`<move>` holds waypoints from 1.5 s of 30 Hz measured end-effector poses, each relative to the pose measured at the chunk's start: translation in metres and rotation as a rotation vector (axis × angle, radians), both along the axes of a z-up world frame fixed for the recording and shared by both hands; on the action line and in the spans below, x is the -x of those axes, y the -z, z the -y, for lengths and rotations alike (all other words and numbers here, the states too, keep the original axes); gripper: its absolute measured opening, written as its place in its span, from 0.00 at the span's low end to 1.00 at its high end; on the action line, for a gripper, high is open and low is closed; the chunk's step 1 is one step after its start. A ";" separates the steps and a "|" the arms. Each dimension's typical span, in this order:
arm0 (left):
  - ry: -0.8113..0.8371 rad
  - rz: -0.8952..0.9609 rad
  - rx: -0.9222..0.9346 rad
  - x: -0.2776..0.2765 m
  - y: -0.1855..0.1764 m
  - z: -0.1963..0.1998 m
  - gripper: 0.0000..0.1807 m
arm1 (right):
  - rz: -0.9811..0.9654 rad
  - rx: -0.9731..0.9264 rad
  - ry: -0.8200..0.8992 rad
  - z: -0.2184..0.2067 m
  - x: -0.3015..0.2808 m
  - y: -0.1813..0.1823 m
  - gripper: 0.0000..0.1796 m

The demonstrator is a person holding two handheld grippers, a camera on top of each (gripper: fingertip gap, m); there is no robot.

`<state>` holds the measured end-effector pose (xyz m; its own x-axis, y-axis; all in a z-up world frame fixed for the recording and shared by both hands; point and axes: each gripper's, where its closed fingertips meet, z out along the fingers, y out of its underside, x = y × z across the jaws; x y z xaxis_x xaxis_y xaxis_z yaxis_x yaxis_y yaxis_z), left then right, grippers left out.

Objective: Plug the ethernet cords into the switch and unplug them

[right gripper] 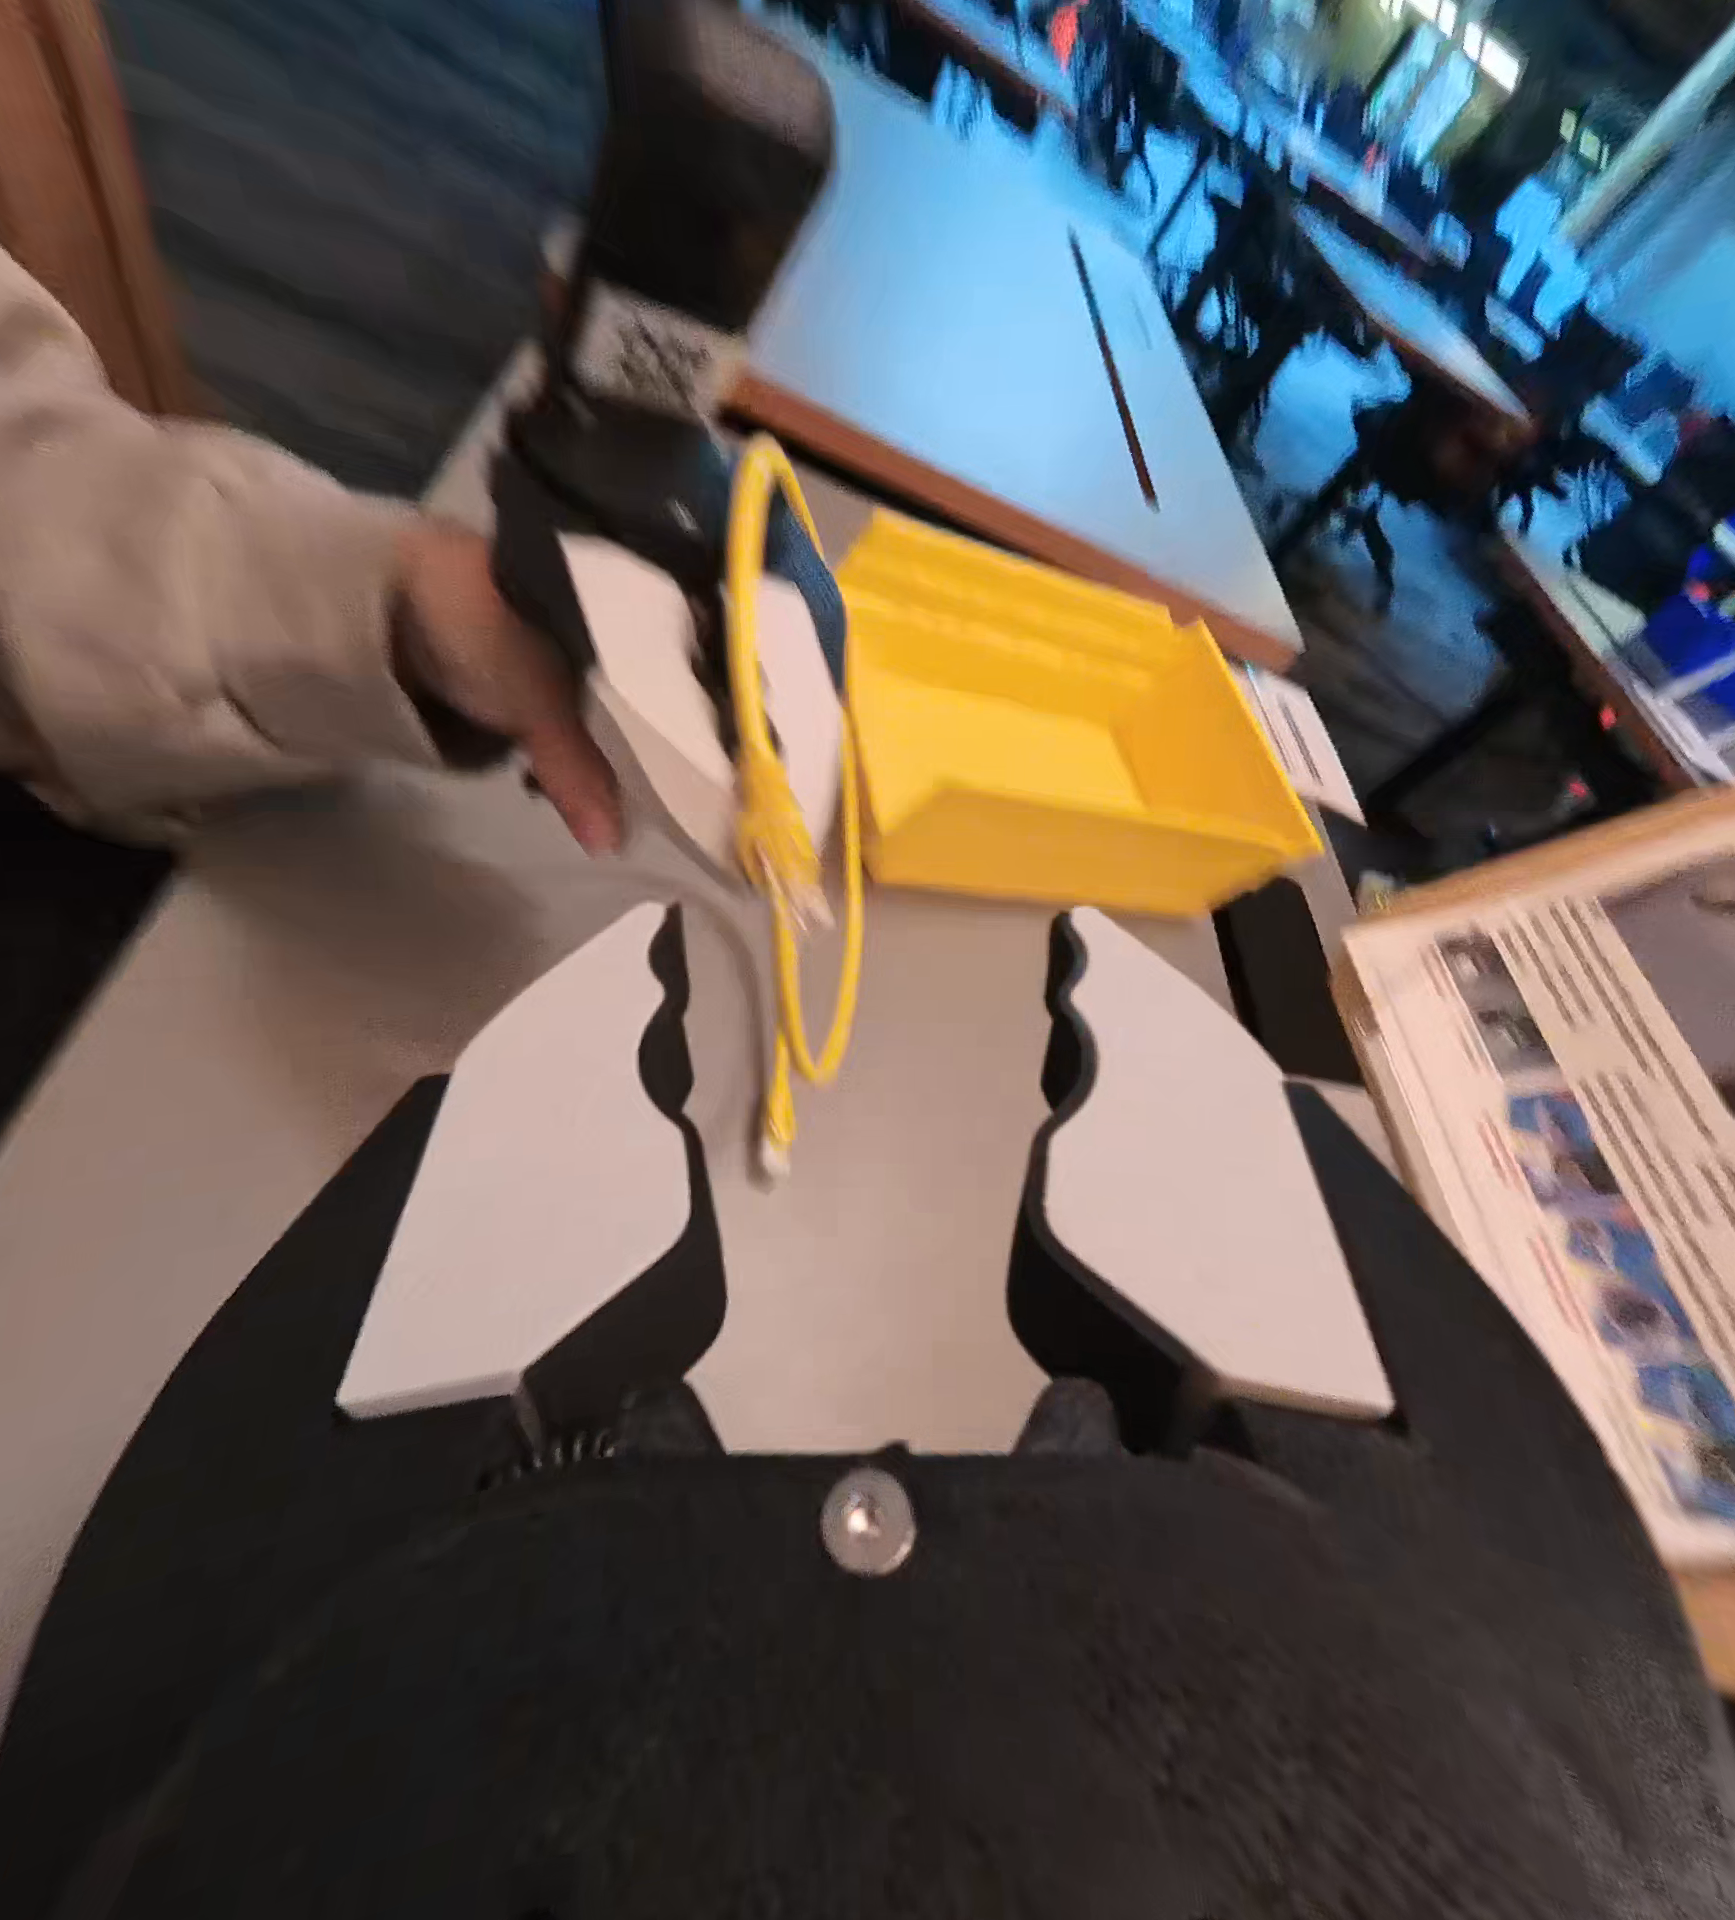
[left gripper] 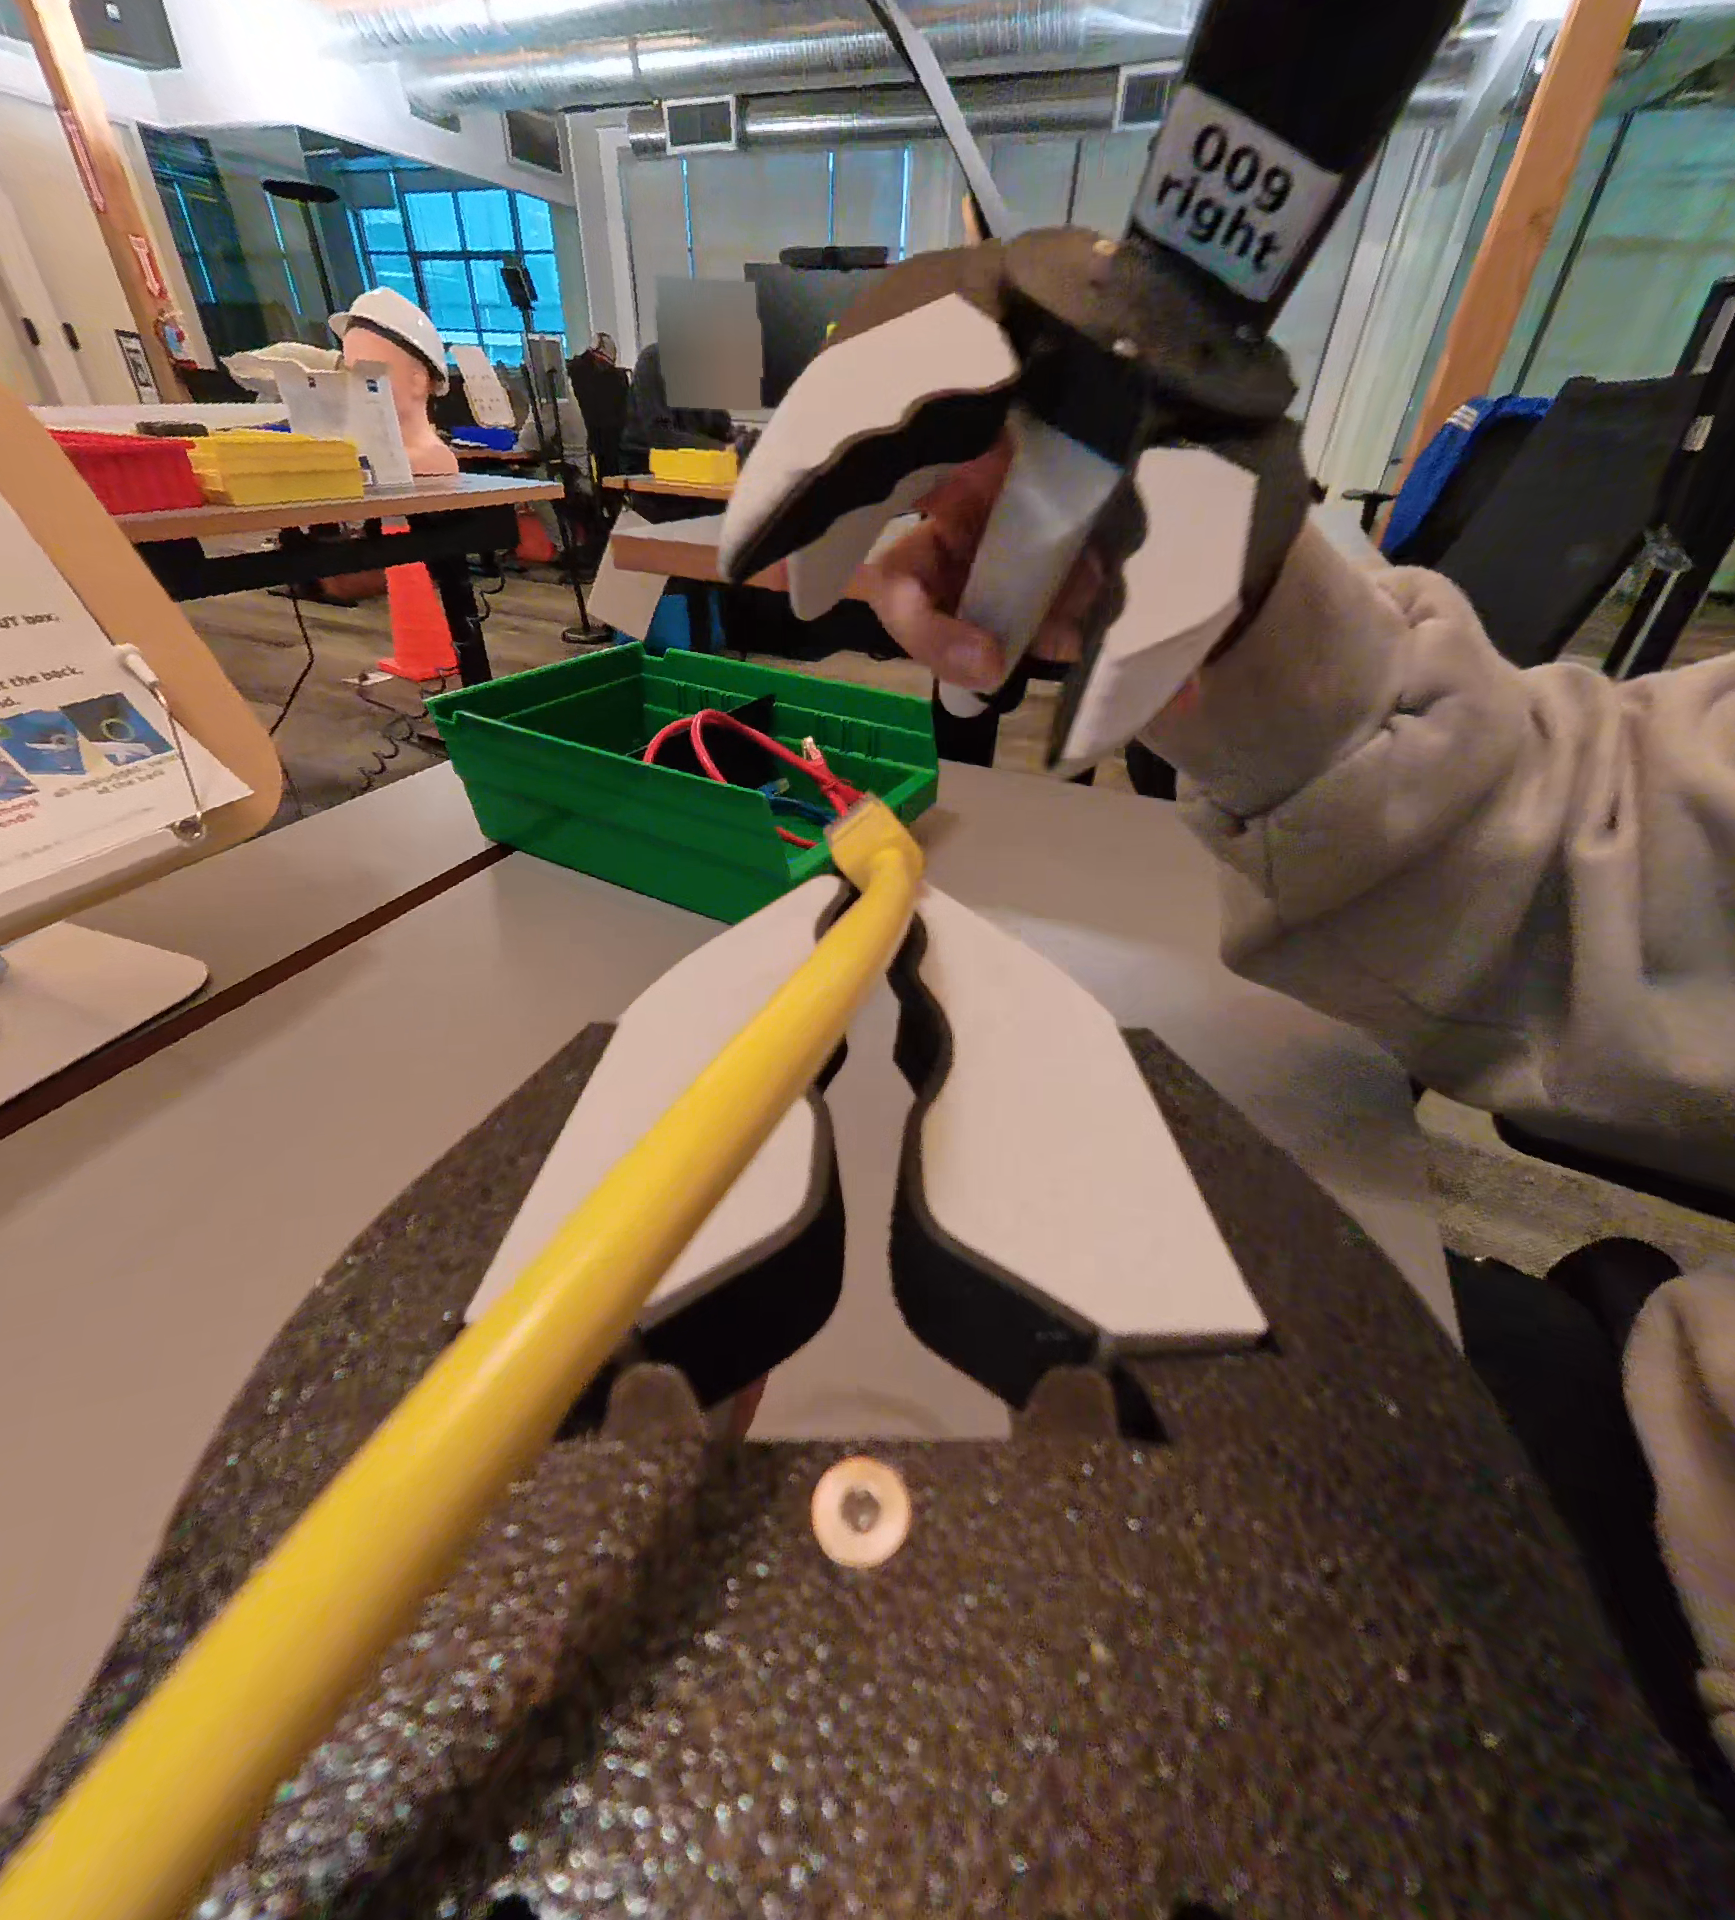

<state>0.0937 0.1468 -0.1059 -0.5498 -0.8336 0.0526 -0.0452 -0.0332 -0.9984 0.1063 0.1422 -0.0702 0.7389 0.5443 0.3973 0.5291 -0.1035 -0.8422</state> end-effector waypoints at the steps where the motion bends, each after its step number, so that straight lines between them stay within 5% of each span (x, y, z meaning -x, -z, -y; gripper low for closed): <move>1: 0.001 -0.004 -0.014 0.002 0.000 0.001 0.02 | -0.027 -0.007 -0.022 -0.001 0.016 -0.003 0.34; 13: 0.086 0.043 -0.136 0.024 -0.012 0.013 0.02 | 0.067 0.104 -0.061 -0.004 0.055 0.008 0.07; 20: 0.017 0.022 -0.292 0.018 0.000 0.012 0.02 | 0.055 0.194 -0.023 -0.002 0.046 0.016 0.05; 23: 0.052 0.083 -0.200 0.023 -0.014 0.013 0.01 | 0.008 0.133 0.013 -0.002 0.039 0.003 0.05; 30: 0.106 0.214 0.049 0.037 -0.048 0.008 0.17 | -0.076 -0.043 0.166 0.002 0.000 -0.046 0.05; 38: 0.028 0.229 0.070 0.036 -0.050 -0.011 0.22 | -0.061 -0.342 0.482 0.063 -0.111 -0.153 0.00; 41: -0.032 0.166 0.048 0.023 -0.033 -0.023 0.21 | -0.138 -0.309 0.576 0.073 -0.149 -0.138 0.00; 45: -0.063 -0.004 -0.005 0.007 0.007 -0.036 0.24 | -0.227 0.104 0.364 0.061 -0.105 -0.029 0.00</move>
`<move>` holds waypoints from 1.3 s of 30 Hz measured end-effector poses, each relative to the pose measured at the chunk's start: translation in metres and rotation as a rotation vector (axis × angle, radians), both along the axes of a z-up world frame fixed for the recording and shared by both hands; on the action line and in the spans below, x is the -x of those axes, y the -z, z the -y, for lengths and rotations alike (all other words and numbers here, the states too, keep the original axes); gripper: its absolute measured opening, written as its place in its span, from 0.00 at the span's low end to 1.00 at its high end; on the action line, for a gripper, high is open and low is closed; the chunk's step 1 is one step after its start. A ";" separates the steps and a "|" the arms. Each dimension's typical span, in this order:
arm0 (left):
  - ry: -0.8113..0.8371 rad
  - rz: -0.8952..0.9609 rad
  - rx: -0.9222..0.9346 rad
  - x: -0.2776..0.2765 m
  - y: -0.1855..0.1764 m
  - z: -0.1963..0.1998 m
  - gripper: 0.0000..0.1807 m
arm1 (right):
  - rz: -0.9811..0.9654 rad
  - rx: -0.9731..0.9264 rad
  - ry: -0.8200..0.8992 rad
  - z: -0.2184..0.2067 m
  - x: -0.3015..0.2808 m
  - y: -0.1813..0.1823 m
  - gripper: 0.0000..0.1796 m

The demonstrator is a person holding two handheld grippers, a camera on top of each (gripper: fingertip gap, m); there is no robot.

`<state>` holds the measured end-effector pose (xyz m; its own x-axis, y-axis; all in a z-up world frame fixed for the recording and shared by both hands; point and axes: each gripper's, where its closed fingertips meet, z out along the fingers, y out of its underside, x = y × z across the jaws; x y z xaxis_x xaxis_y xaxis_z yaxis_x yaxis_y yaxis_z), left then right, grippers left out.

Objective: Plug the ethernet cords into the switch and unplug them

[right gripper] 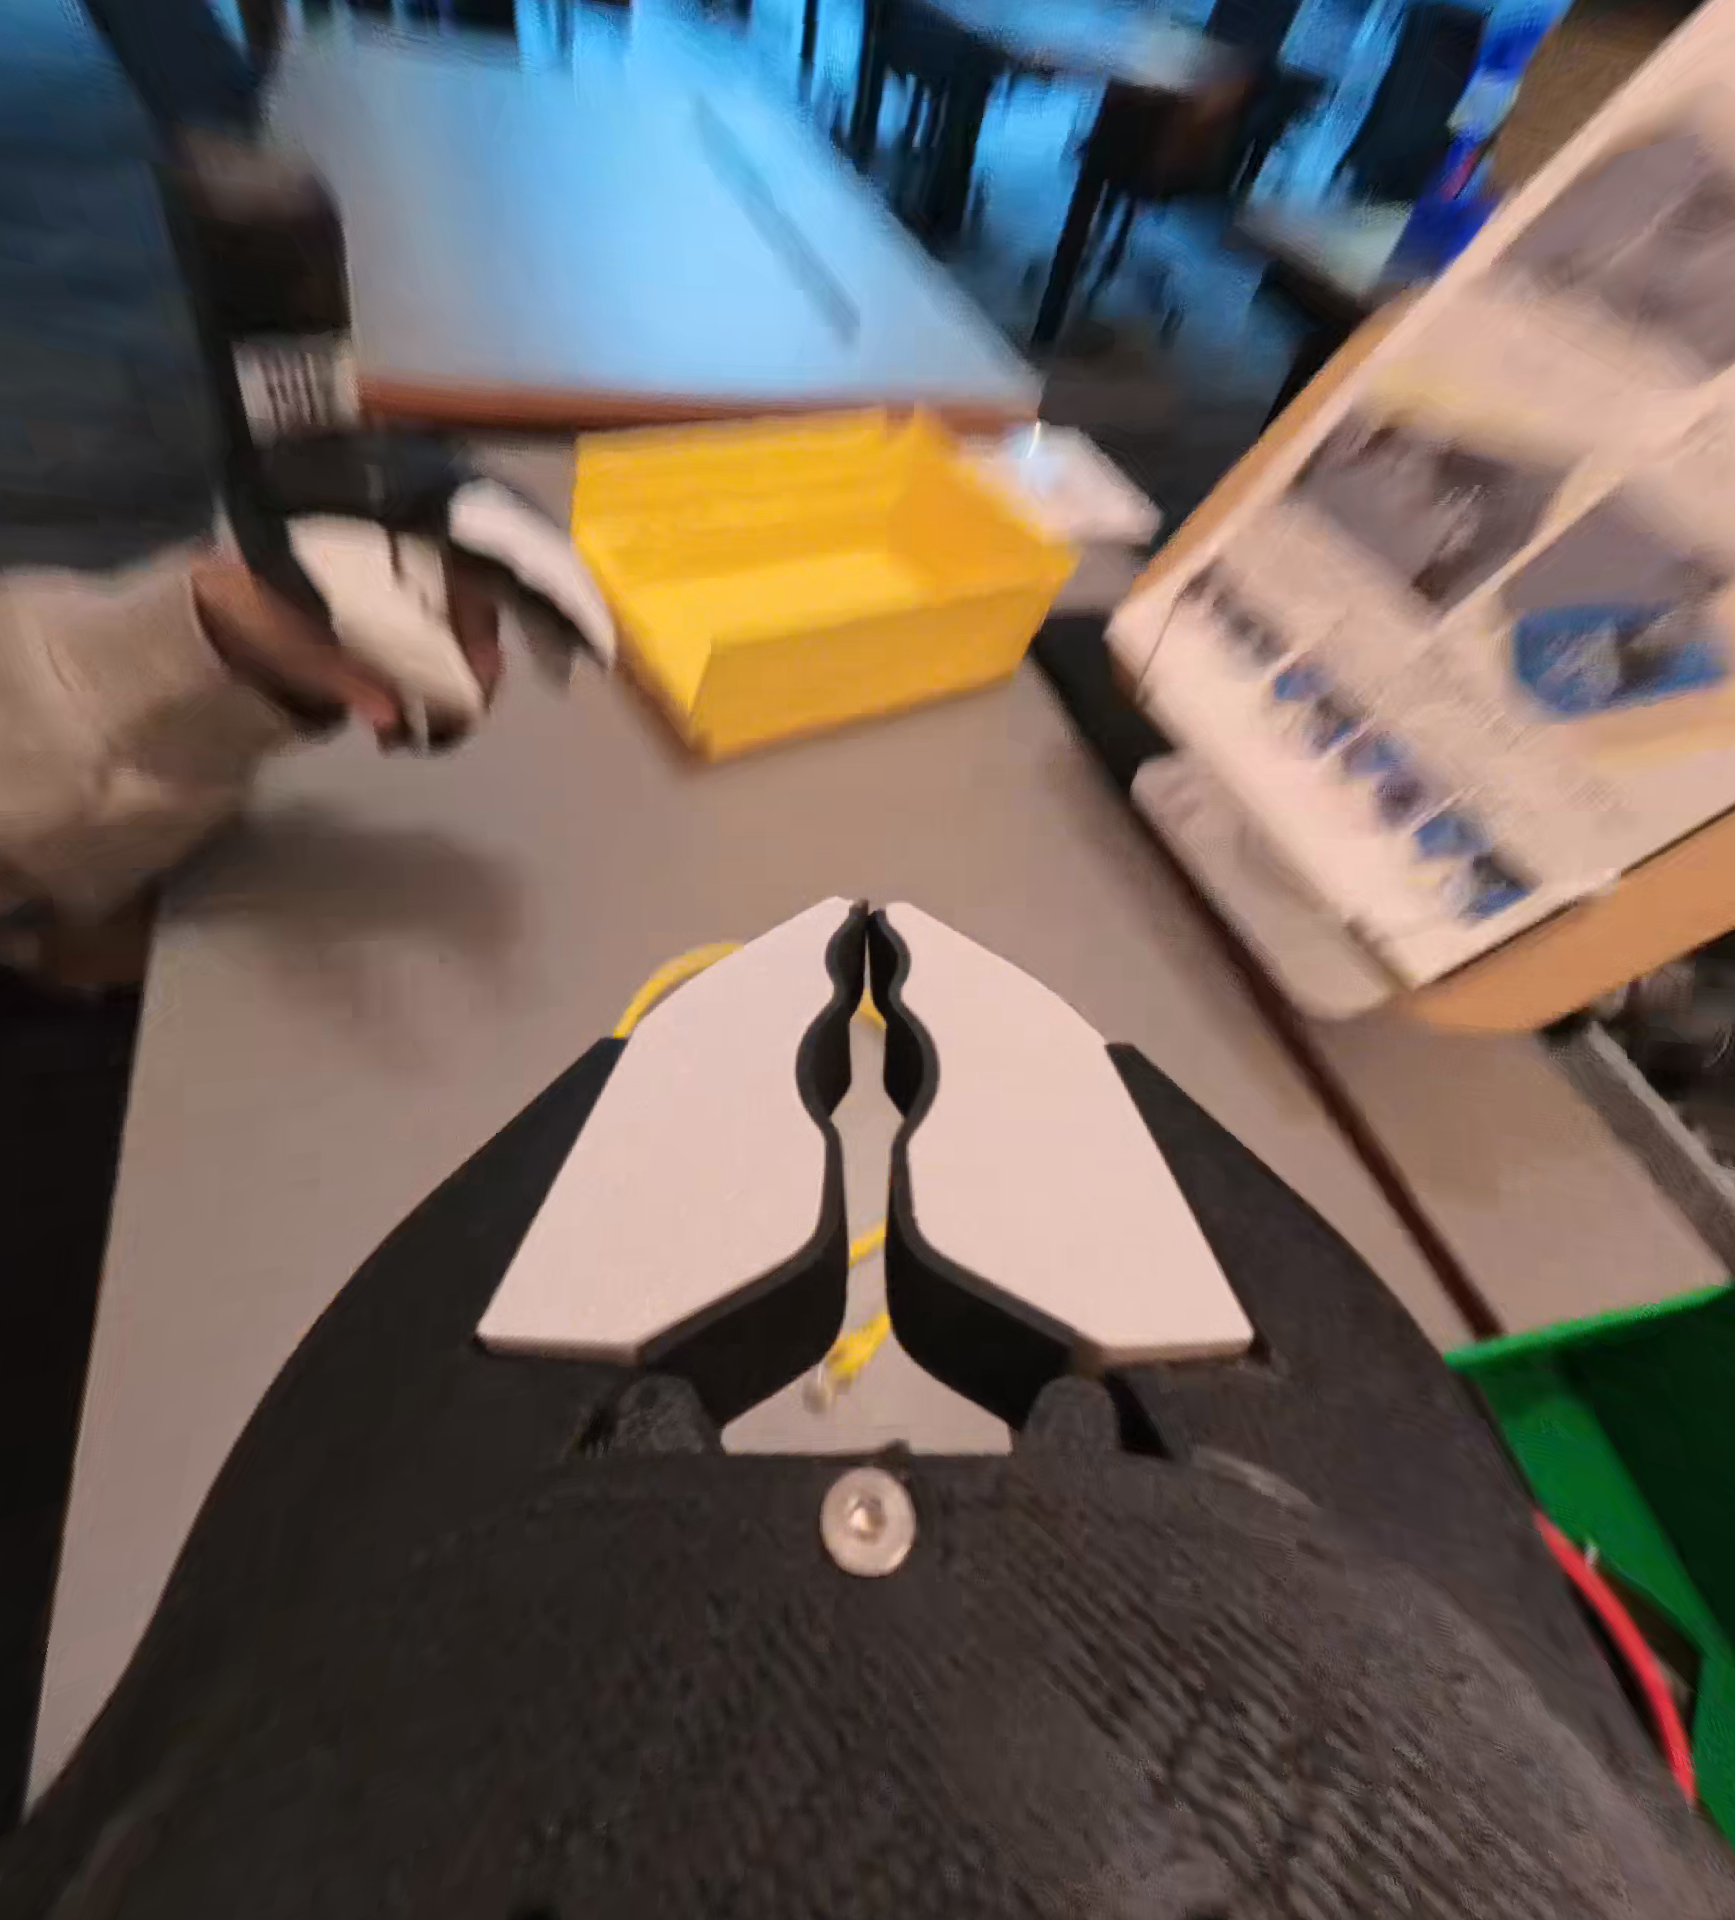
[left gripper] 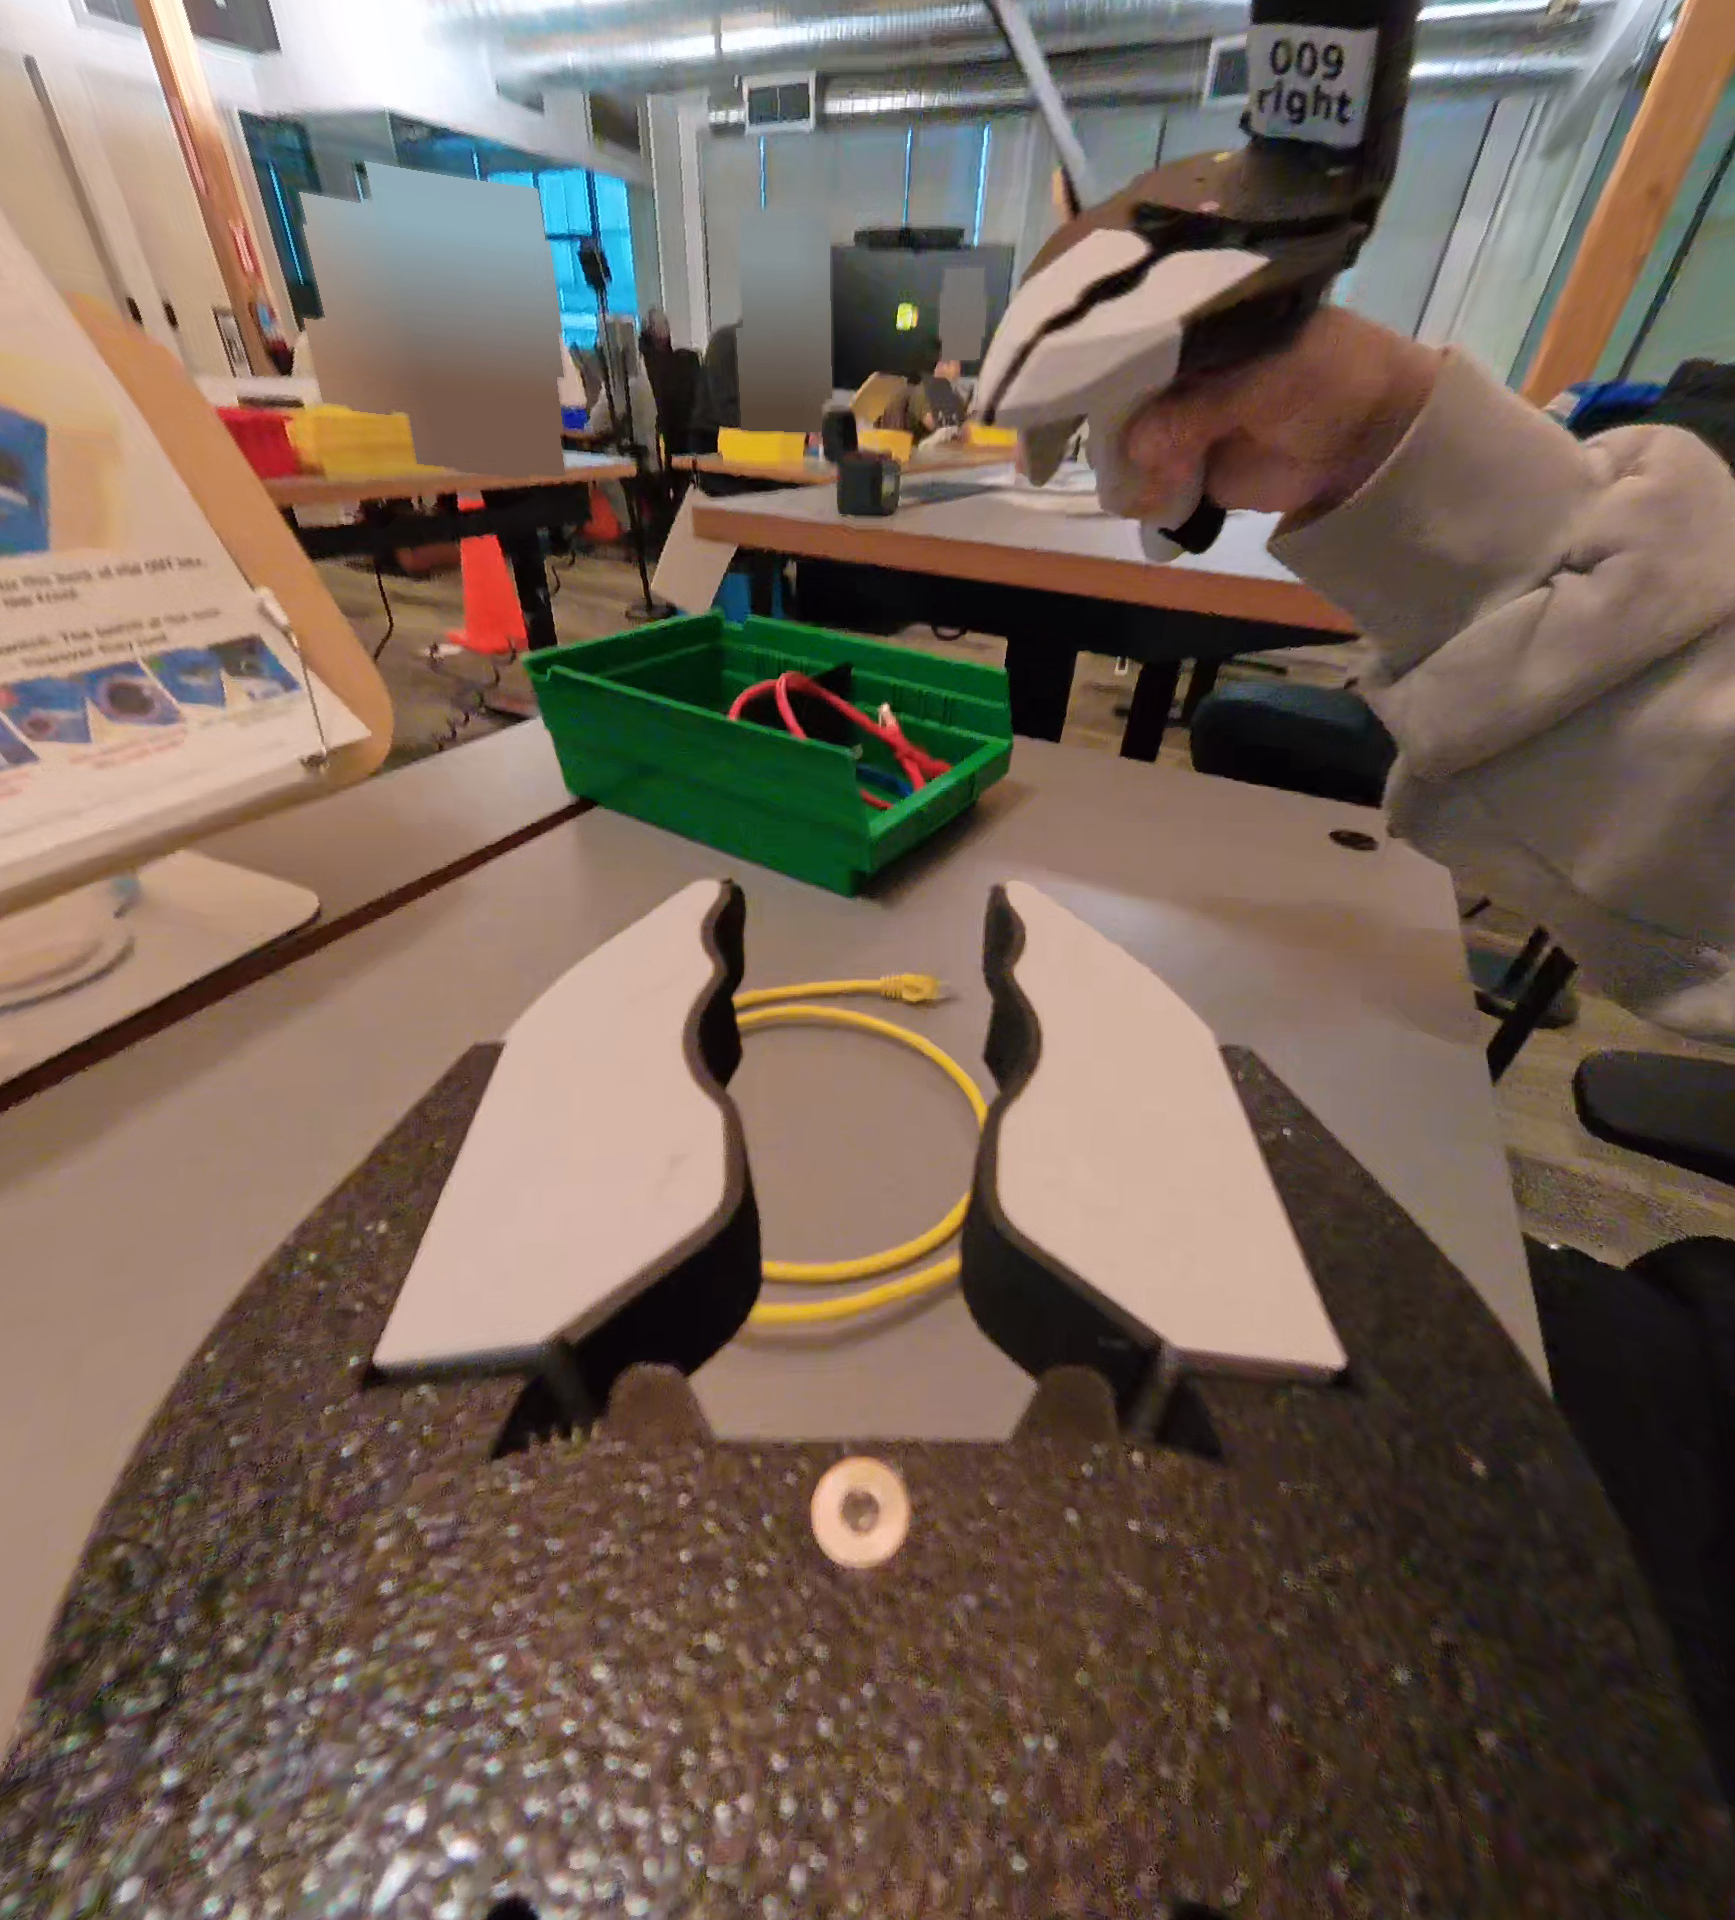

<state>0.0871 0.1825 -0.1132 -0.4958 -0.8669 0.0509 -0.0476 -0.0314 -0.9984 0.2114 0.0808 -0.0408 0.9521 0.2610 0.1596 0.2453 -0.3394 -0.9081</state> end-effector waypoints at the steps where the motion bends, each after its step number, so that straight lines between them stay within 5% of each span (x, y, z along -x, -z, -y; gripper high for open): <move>1: -0.003 -0.039 -0.006 -0.003 0.010 -0.003 0.25 | 0.057 0.066 0.043 -0.003 -0.001 0.028 0.03; 7: 0.269 -0.288 -0.324 0.004 0.111 0.019 0.33 | 0.072 0.221 -0.010 0.015 0.048 0.123 0.13; 16: 0.573 -0.573 -0.871 -0.038 0.190 0.032 0.33 | -0.132 0.133 0.047 0.064 0.063 0.140 0.15; 22: 0.597 -0.704 -0.834 -0.052 0.198 0.031 0.04 | -0.164 0.086 0.165 0.099 0.043 0.135 0.16; 27: 0.497 -0.578 -0.760 -0.056 0.183 0.048 0.03 | -0.184 0.031 0.254 0.107 0.027 0.129 0.16; 31: 0.387 -0.407 -0.722 -0.056 0.125 0.062 0.03 | -0.220 -0.065 0.256 0.086 0.036 0.124 0.18; 39: 0.158 -0.078 -0.644 -0.052 0.016 0.089 0.03 | -0.611 -0.318 0.209 0.025 0.069 0.091 0.27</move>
